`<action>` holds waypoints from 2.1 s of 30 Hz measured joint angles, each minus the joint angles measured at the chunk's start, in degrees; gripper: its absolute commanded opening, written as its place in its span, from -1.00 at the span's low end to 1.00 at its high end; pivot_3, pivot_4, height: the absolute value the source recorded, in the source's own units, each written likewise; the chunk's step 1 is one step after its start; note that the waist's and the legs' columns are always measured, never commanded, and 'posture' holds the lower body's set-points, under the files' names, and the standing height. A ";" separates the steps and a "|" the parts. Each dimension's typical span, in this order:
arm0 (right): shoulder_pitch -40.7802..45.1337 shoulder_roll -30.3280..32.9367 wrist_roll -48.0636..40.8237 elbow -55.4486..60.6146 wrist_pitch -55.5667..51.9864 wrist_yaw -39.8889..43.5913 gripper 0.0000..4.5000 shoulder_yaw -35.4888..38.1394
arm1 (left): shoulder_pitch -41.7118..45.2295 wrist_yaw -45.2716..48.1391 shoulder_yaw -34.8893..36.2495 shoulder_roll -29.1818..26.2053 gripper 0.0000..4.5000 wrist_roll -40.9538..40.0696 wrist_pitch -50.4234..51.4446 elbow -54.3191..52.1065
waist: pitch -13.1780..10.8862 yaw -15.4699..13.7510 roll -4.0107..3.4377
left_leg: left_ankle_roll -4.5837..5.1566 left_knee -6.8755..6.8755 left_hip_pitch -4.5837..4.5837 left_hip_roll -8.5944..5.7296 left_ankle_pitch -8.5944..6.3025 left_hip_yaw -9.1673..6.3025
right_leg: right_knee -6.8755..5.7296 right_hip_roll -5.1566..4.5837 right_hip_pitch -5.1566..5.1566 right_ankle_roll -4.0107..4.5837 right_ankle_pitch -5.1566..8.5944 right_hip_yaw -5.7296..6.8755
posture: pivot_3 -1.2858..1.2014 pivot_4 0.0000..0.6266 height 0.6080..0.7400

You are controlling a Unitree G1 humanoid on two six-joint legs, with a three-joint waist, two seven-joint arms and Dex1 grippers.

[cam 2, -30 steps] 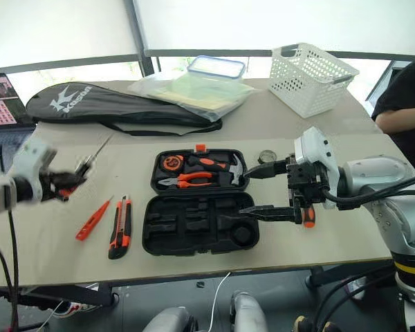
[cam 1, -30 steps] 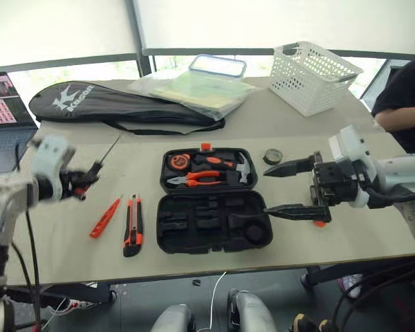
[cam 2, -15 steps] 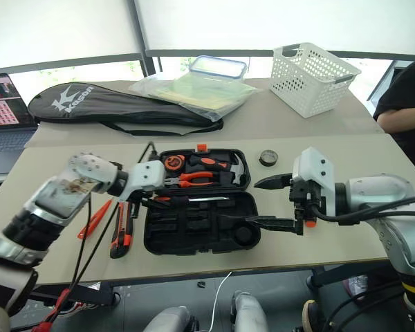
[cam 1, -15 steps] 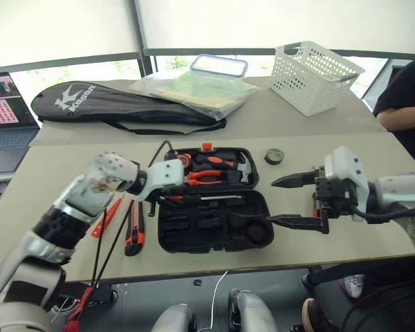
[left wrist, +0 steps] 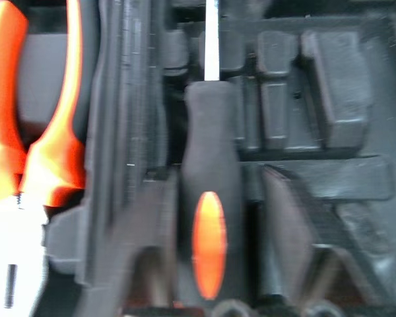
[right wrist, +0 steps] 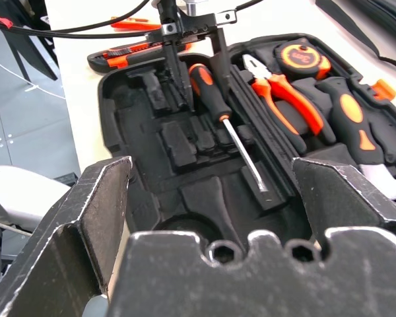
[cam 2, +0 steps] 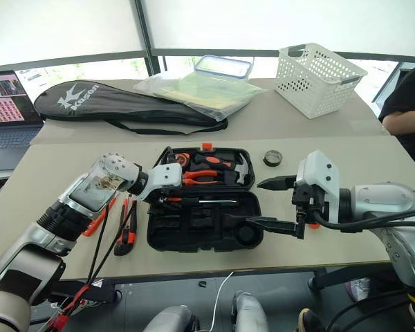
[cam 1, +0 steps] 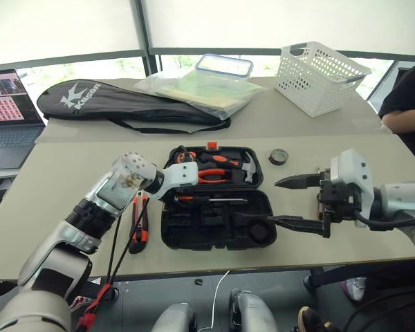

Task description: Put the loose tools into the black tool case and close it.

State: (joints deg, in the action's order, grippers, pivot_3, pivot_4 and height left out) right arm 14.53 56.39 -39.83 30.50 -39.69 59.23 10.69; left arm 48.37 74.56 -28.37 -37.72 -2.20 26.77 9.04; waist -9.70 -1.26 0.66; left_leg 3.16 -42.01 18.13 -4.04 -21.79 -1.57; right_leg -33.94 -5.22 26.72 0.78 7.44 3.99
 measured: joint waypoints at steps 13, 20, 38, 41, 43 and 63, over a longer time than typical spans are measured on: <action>-0.13 -0.70 -1.00 0.16 0.20 0.23 1.00 -0.14 | 1.62 -2.20 3.90 1.65 -0.41 -0.05 3.24 -3.15 | 0.00 -0.01 0.00 | 0.00 -0.09 0.09 -0.02 0.00 -0.02 | 0.00 -0.02 0.06 -0.03 -0.02 0.00 | 0.03 -0.52 1.00; -0.21 -0.82 -0.83 0.13 0.45 0.17 1.00 -0.30 | 1.26 -2.90 2.40 2.52 -0.99 2.60 -0.31 0.51 | 0.00 0.00 0.00 | 0.00 -0.09 0.09 -0.03 0.00 -0.02 | -0.01 -0.03 0.07 -0.03 -0.02 0.00 | 0.03 -0.52 1.00; -12.31 -3.34 0.98 0.35 0.27 -7.75 1.00 10.09 | -2.25 -0.52 12.92 1.00 -0.49 -5.38 4.12 -1.45 | 0.09 -0.26 0.02 | 0.16 -0.17 0.15 0.00 -0.09 0.02 | -0.09 0.00 0.25 -0.14 -0.05 -0.07 | 0.03 -0.52 1.00; -17.64 -5.26 1.50 0.06 -0.87 -11.19 1.00 15.42 | -4.07 2.01 22.57 -3.19 -0.08 -15.28 11.85 -8.80 | 0.09 0.39 0.01 | 0.13 -0.18 0.19 -0.07 -0.08 0.06 | -0.13 0.05 0.39 -0.13 -0.05 0.10 | 0.03 -0.52 1.00; -21.41 -7.04 1.22 0.52 -2.15 -13.31 1.00 19.92 | -5.96 1.42 27.73 -4.90 0.24 -20.29 16.46 -12.95 | 0.11 0.44 -0.02 | 0.12 -0.19 0.09 -0.14 -0.08 0.07 | -0.09 0.07 0.26 -0.13 -0.05 0.19 | 0.03 -0.52 1.00; -23.88 -24.60 8.38 -0.95 -6.32 -38.71 1.00 18.75 | -14.61 -1.55 31.20 -5.50 0.98 -39.33 21.04 -27.14 | 0.10 0.81 -0.04 | -0.05 0.26 -0.90 -0.08 -0.07 0.23 | 0.01 0.25 -0.42 -0.07 0.12 -0.49 | 0.03 -0.52 1.00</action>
State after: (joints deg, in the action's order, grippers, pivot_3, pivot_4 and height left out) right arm -9.36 31.79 -31.44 29.55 -46.01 20.52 29.44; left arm 33.76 73.00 2.83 -43.22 -41.53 47.81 -18.11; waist -9.60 -0.45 0.61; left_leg 3.11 -41.75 17.23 -4.12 -21.85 -1.34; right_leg -33.93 -4.96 26.30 0.71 7.56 3.50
